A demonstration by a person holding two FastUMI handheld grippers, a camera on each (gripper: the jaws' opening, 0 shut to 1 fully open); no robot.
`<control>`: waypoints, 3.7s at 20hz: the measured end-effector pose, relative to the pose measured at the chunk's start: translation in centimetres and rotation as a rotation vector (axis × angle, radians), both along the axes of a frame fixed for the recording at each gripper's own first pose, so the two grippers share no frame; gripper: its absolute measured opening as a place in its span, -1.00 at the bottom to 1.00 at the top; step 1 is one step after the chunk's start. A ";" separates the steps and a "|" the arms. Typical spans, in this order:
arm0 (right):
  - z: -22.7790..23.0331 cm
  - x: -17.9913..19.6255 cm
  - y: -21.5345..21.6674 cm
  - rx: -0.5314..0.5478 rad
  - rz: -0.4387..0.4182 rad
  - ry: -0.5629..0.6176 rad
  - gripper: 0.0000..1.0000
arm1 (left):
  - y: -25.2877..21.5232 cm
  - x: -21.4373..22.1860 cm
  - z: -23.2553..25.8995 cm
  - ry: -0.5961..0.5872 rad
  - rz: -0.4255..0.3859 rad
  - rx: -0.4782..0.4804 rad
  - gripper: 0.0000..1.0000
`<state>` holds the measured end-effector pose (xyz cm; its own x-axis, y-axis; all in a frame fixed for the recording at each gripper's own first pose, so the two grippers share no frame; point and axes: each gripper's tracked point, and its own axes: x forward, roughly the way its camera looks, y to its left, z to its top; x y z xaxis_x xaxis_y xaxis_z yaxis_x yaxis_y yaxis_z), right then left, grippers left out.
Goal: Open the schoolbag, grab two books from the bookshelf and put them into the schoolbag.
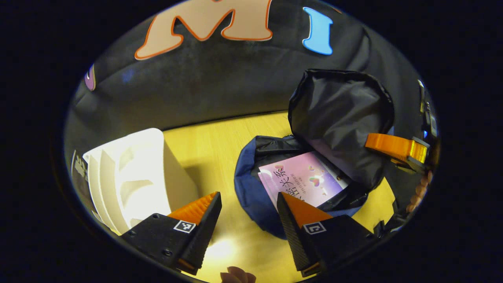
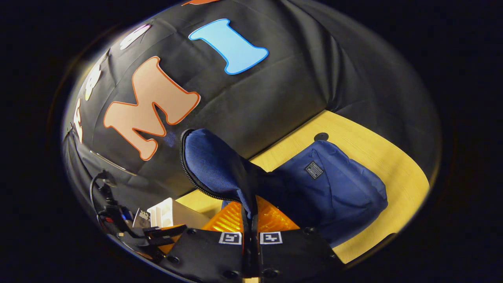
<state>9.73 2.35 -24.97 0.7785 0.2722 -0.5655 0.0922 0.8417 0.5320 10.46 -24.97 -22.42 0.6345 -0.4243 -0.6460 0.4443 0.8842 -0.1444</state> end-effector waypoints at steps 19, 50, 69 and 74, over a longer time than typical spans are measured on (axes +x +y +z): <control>-0.1 0.3 -0.4 -0.026 -0.010 0.003 -0.91 | 25.4 -1.2 12.2 -0.242 0.283 -0.031 0.69; -0.5 -0.6 -0.9 -0.051 -0.047 0.014 -0.94 | 39.2 8.7 -2.2 0.196 0.331 0.074 0.72; -1.5 -0.7 -1.3 -0.036 -0.061 0.030 -0.94 | 40.0 7.5 -4.8 0.374 0.338 0.208 -0.23; -1.4 -0.6 -1.3 -0.045 -0.055 0.028 -0.91 | 40.0 7.7 -4.9 0.375 0.350 0.206 -0.25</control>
<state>9.12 1.06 -26.35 0.7752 0.2031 -0.5981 0.1536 0.8579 0.4904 18.12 15.04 -27.32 0.4251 -0.0701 -0.9024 0.0702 0.9965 -0.0443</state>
